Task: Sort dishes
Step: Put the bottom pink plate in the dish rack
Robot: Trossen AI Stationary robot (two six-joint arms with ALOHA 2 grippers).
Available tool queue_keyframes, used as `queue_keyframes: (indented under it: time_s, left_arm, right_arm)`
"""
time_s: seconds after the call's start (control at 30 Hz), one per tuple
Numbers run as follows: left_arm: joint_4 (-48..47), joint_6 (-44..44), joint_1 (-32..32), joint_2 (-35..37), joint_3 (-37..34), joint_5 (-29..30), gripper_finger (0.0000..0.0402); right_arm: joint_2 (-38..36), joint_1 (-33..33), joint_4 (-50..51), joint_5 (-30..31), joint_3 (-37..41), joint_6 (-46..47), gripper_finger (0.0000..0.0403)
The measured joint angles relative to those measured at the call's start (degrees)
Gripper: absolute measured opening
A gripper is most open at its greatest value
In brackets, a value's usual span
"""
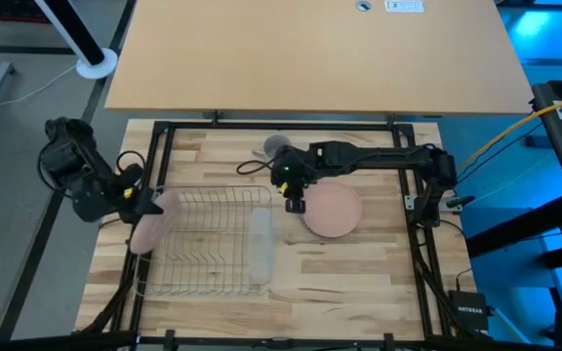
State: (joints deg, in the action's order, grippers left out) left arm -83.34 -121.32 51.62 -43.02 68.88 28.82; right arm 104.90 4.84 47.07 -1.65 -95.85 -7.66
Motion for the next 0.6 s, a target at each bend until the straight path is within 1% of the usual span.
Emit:
queue_keyframes:
  time_s: [0.1, 0.2, 0.3, 0.6]
  left_arm:
    - [-1.8, -4.5, 0.0, -1.4, 0.0, -0.1, 0.0002]
    - [-3.1, -8.7, 0.0, -3.0, 0.0, -0.2, 0.0002]
    - [-3.0, -9.0, -0.4, -4.6, 0.0, -1.1, 0.0002]
    - [-3.0, -8.9, -2.7, -8.3, 0.0, -1.2, 0.0002]
  right_arm:
    - [0.1, 0.0, -2.2, 0.0, 0.0, -1.1, 0.0127]
    - [0.5, 0.0, -2.6, 0.0, 0.0, -5.1, 0.0127]
    - [1.0, 0.0, -3.3, -0.5, 0.0, -7.8, 0.0127]
    - [3.3, 0.0, -3.4, -1.0, 0.0, -10.9, 0.0127]
